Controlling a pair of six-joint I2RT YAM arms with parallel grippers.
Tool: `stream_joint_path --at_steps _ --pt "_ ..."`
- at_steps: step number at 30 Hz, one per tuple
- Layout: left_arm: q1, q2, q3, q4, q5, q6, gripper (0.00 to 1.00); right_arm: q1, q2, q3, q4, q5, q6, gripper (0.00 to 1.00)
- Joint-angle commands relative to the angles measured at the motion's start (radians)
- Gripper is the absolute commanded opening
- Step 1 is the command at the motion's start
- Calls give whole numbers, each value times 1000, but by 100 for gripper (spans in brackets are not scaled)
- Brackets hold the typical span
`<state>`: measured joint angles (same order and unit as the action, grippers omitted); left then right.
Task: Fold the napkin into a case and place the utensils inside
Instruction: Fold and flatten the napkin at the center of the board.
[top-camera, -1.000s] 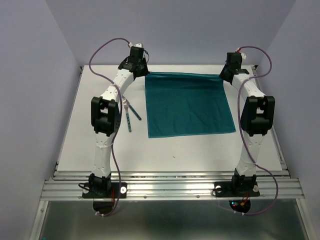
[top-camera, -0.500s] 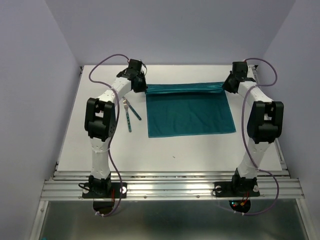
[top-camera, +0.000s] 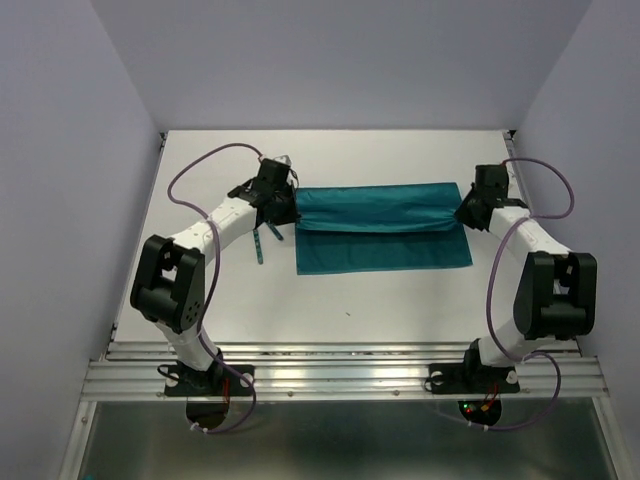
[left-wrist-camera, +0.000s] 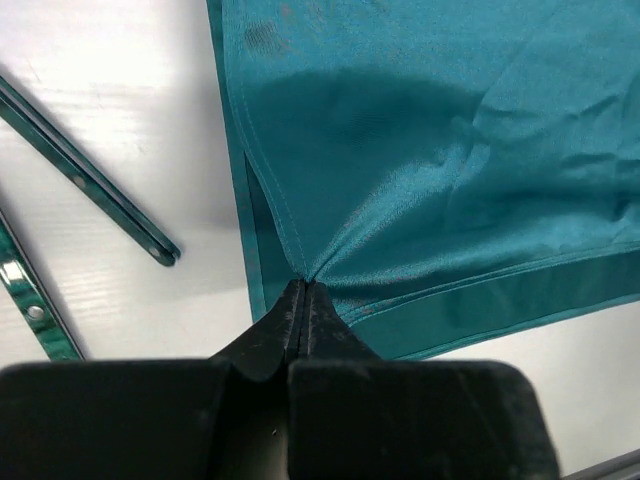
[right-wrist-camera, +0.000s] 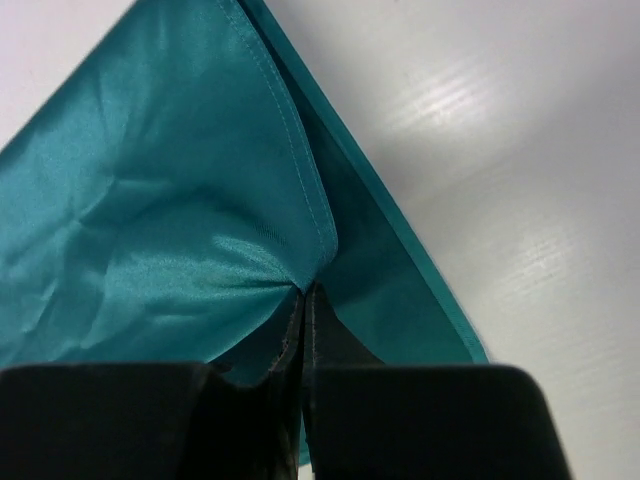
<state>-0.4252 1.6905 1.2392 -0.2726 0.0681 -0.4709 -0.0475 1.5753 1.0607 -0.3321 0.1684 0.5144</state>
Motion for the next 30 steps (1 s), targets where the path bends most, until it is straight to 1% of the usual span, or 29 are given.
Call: stream_joint_path --at_steps 1,8,14,22,30 --pt "-38 -63 -96 56 -34 -38 0 -9 -110 -88 24 14 7 1" --pt "-78 -100 -178 78 -54 -60 0 -9 -175 -189 24 19 7 1" --pt "-92 -114 -204 88 -57 -74 0 -9 -190 -211 24 26 3 1" --pt "-104 -114 -205 92 -57 -81 0 -9 -189 -228 25 45 -1 1" --pt "-113 -146 -204 66 -57 -74 0 -9 -242 -245 16 79 -1 1"
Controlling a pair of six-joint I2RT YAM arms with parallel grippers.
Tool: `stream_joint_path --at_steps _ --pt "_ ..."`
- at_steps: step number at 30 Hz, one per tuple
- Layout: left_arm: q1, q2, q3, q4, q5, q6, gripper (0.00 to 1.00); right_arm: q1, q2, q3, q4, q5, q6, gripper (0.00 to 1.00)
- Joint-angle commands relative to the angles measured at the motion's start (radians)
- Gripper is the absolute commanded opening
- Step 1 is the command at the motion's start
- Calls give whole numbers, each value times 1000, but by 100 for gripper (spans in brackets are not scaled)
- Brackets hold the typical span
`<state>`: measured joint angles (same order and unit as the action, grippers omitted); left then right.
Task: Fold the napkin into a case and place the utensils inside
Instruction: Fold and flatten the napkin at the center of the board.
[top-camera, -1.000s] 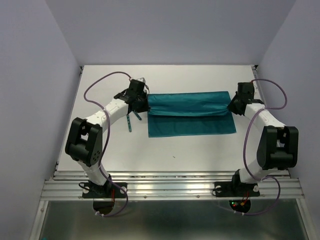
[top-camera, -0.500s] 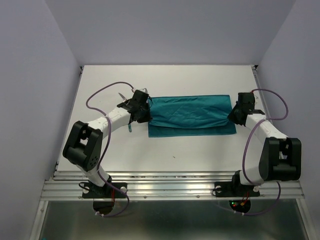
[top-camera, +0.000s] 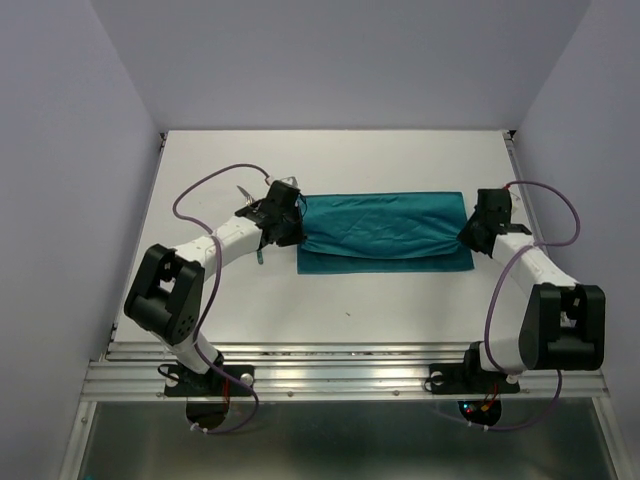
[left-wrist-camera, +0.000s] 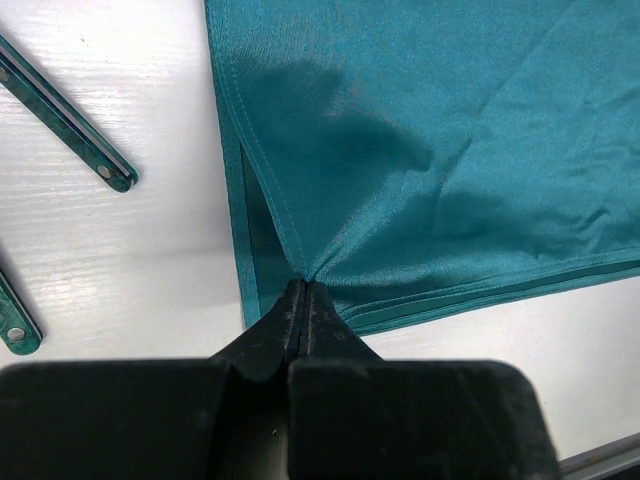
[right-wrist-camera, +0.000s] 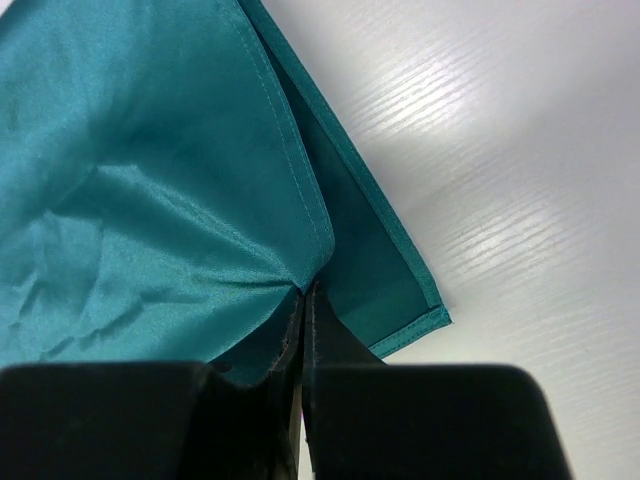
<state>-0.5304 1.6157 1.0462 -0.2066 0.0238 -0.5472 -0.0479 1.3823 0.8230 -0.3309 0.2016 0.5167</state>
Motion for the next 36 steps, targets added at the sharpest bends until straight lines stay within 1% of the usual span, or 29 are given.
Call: stream_joint_path --at_steps 1,6,15,36 --pt "-10 -76 -11 -2 -13 3 0 -9 -54 -7 15 47 0 1" --pt "-28 -94 -23 -11 -10 -2 0 -9 -68 -15 1 47 11 1" --pt "-34 -59 -104 24 -13 -17 0 -9 -75 -84 -3 24 35 1" --pt "-39 -5 -129 61 -13 -20 0 -9 -51 -102 18 67 29 1"
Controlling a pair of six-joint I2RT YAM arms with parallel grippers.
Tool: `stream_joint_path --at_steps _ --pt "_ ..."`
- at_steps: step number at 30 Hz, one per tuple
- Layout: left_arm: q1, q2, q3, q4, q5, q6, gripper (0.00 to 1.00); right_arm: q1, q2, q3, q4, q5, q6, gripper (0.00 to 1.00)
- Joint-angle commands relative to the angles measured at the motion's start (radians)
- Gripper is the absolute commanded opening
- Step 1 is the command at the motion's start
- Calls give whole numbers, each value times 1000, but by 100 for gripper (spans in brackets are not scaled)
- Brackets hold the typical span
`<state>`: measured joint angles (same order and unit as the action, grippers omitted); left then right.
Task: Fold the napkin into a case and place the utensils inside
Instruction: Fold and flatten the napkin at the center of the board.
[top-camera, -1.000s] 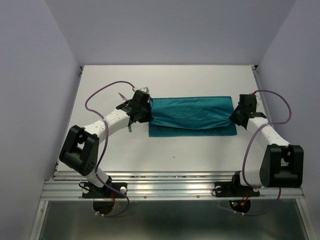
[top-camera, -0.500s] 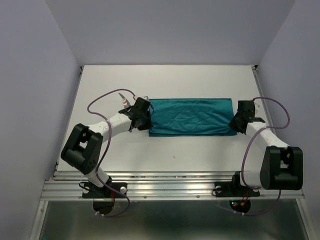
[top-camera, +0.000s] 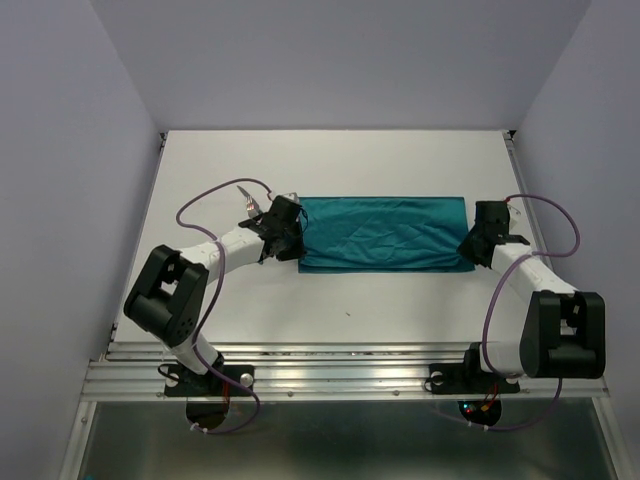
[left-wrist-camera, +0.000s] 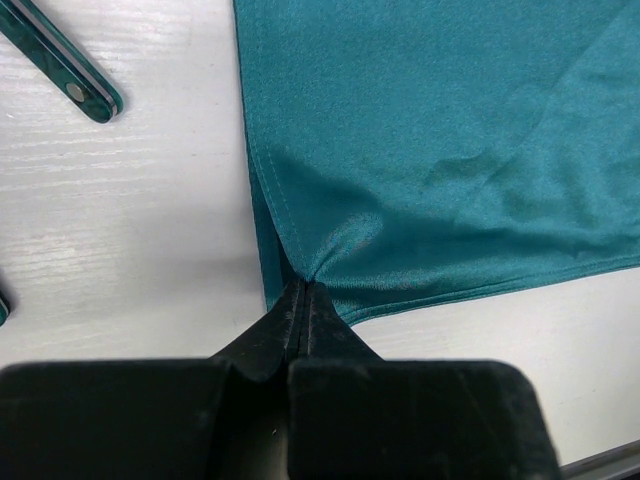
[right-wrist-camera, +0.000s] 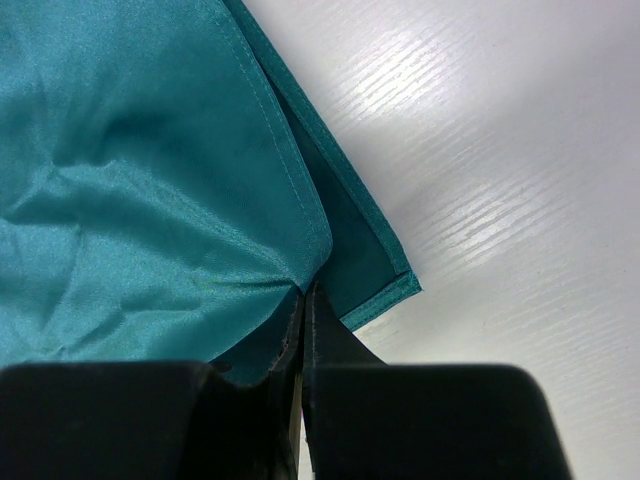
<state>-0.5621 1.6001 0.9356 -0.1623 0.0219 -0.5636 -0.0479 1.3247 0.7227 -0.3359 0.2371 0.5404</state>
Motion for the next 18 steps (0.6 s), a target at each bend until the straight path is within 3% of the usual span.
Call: stream_joint_path --at_steps 1,18 --pt "-7 17 -20 20 -11 -4 0 -9 8 -2 23 31 6 1" --pt "-9 21 -11 18 -11 -2 0 -9 -21 7 26 42 6 1"
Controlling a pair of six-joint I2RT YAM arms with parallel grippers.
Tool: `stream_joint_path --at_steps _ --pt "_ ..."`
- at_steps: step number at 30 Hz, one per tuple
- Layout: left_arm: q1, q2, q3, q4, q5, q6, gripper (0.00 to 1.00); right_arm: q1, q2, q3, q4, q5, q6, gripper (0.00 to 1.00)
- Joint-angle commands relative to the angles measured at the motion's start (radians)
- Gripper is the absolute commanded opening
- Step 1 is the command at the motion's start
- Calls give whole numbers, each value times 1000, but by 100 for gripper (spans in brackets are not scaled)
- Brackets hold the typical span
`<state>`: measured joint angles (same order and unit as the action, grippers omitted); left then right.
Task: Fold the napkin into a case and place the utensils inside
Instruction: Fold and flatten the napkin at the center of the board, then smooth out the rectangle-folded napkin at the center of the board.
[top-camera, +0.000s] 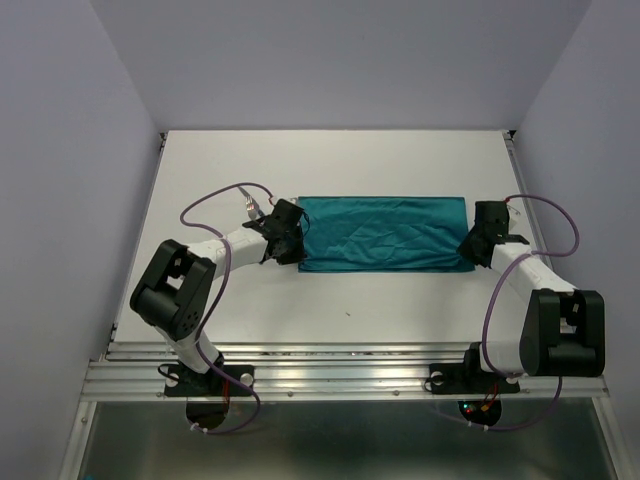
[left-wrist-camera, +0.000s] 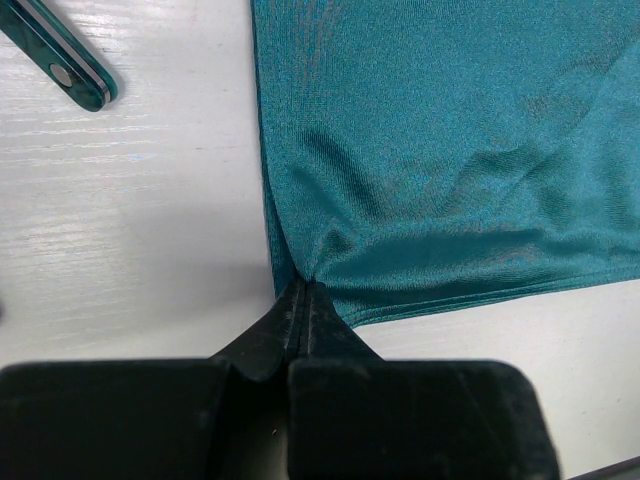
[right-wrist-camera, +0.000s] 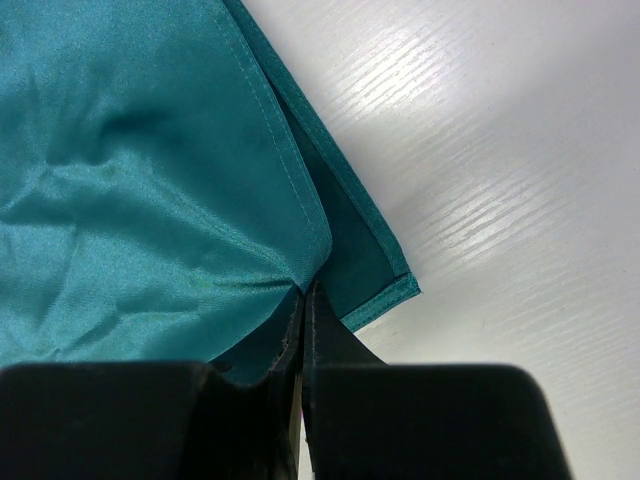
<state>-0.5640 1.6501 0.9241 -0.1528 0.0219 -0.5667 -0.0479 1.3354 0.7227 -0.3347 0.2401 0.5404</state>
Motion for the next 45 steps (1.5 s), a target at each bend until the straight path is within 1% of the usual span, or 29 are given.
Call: stream_joint_path --at_steps 1,13,24,25,27,28,29,30,31,32,33,36,39,40,43,45 --pt "-8 -33 2 9 -11 1 0 -9 -33 9 25 39 4 1" --pt "-7 -50 25 7 -11 -2 0 -9 -50 32 25 53 3 1" --pt "-10 2 -7 41 -11 -2 0 -9 -16 6 19 73 6 2" --pt "-10 7 -8 42 -11 -2 0 -9 -15 6 22 74 6 3" --pt "-8 23 -4 42 -1 2 0 -9 -12 9 20 83 6 13" --pt "-10 33 -1 39 3 2 2 -9 -10 11 19 85 6 28" --pt "-8 36 -1 35 3 2 7 -9 -10 12 19 87 3 39" --pt "-10 39 1 33 4 -2 23 -9 -12 12 19 87 3 48" --pt "-8 36 2 29 6 -2 34 -9 -16 11 19 88 3 56" --pt "-10 31 5 25 6 -2 47 -9 -18 12 17 90 3 57" --pt "-10 27 10 24 6 -1 71 -9 -19 14 11 88 1 59" --pt "-8 -1 34 3 -8 5 75 -9 -34 20 6 87 -5 60" --pt "-11 -30 68 -30 -20 10 76 -9 -50 29 0 79 -11 60" --pt "-11 -36 76 -34 -45 11 76 -9 -53 30 -3 76 -13 59" --pt "-14 -61 102 -50 -51 16 75 -9 -59 35 -6 61 -17 57" --pt "-16 -67 117 -56 -50 19 75 -9 -56 38 -9 39 -16 54"
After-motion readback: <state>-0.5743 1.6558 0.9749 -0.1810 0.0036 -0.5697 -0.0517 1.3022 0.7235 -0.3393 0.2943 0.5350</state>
